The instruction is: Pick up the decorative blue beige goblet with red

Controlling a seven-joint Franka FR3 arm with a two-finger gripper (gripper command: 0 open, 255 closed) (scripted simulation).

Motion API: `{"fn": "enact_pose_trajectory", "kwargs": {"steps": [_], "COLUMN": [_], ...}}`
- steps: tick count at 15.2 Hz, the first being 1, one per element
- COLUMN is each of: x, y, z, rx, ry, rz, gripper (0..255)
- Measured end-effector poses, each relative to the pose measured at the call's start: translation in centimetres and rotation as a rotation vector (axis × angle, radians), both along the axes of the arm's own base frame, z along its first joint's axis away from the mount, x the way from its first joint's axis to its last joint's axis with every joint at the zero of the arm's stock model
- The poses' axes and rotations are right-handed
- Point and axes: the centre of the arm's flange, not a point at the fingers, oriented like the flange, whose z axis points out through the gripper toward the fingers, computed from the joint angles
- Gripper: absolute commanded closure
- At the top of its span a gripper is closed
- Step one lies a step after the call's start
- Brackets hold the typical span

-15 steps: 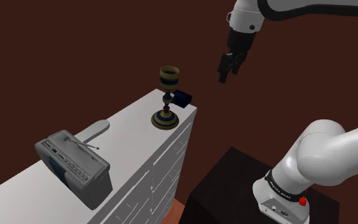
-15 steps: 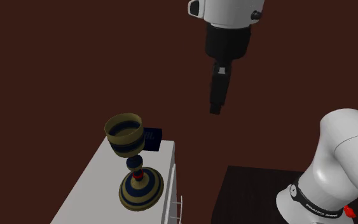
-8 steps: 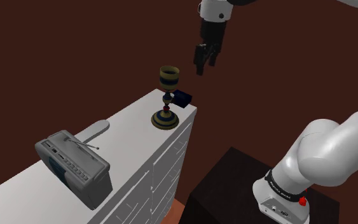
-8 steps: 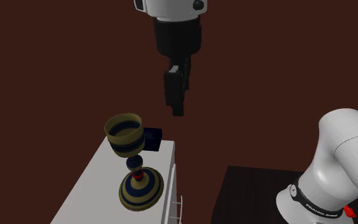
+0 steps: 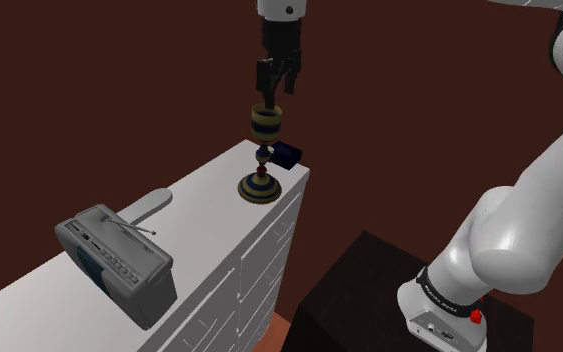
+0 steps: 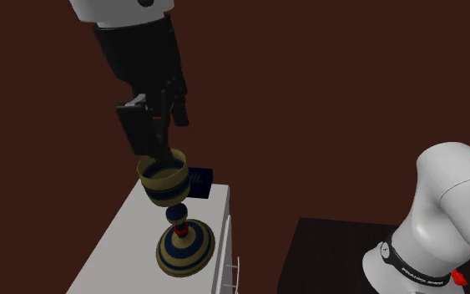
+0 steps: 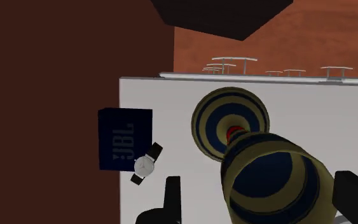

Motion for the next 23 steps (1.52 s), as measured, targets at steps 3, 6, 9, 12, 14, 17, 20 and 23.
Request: {"fn": "enact_pose_trajectory", "kwargs": {"steps": [3, 6, 9, 12, 14, 17, 20, 23], "x": [2.9, 3.3, 3.5, 3.4, 3.4, 3.4, 3.4, 3.4], "y": [2.8, 3.0, 3.0, 3.1, 3.1, 3.1, 3.0, 3.0], "z": [-0.3, -1.6, -3.2, -3.8, -3.8, -3.8, -3.8, -3.3], "rx": [-0.001, -0.001, -0.001, 0.000, 0.000, 0.000, 0.001, 0.000], "ry": [0.012, 0.014, 0.014, 0.014, 0.010, 0.010, 0.009, 0.013], "rz": [0.036, 0.042, 0.042, 0.043, 0.042, 0.042, 0.043, 0.043], "gripper": [0, 0, 0, 255, 255, 255, 255, 255]}}
